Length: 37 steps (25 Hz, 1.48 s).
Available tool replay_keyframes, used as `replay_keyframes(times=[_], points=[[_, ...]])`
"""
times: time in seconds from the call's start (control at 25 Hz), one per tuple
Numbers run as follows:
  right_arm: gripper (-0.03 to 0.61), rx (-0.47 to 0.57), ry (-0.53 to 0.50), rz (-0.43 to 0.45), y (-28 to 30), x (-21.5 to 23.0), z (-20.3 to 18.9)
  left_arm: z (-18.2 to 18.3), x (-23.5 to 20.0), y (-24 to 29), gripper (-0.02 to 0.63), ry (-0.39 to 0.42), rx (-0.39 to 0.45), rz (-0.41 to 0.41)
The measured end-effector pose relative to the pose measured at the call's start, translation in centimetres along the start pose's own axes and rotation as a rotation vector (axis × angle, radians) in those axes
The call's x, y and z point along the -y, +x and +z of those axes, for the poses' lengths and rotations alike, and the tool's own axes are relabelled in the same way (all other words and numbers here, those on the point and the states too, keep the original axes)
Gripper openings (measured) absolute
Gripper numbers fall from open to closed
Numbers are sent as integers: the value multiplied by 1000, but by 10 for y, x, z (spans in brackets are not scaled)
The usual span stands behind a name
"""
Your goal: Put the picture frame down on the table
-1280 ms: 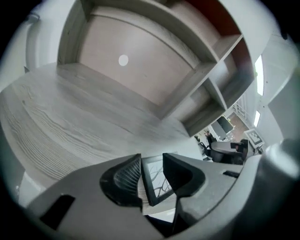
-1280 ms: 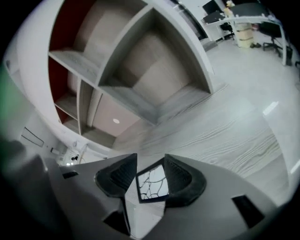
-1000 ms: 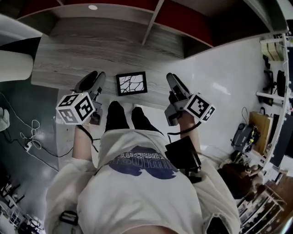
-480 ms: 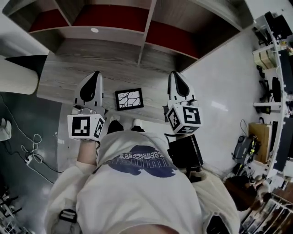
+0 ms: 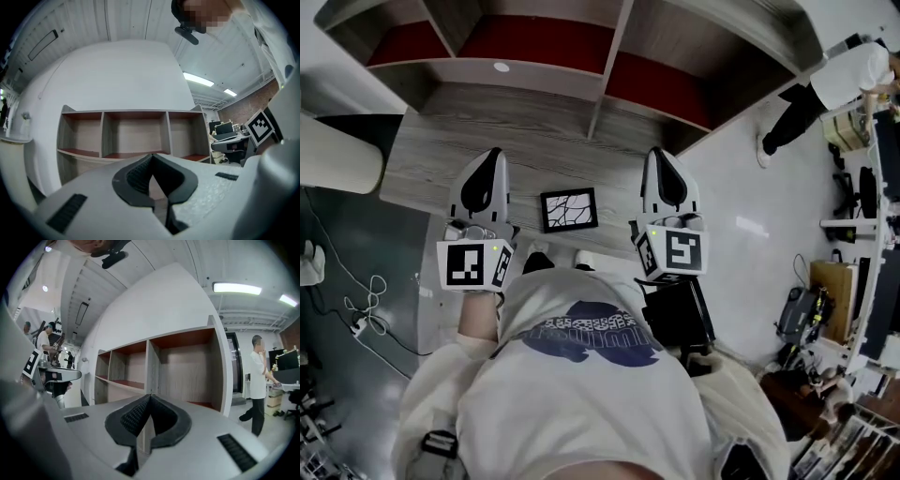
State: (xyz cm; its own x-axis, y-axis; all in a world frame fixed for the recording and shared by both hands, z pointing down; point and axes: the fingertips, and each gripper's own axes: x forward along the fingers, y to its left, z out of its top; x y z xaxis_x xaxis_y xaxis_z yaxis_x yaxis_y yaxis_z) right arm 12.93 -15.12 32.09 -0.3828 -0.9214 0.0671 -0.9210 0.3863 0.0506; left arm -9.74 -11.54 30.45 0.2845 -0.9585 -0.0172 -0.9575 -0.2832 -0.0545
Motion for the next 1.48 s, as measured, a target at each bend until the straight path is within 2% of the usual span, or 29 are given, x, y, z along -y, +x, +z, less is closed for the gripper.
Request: replay_keyframes(times=[0.4, 0.6, 1.48], points=[[-2, -11, 8, -25, -6, 0, -5, 1, 3, -3, 8, -23, -6, -24], [-3, -36, -25, -56, -7, 1, -9, 2, 2, -6, 8, -28, -9, -24], [-3, -32, 1, -84, -8, 12, -8, 10, 1, -9, 8, -16, -23, -23]])
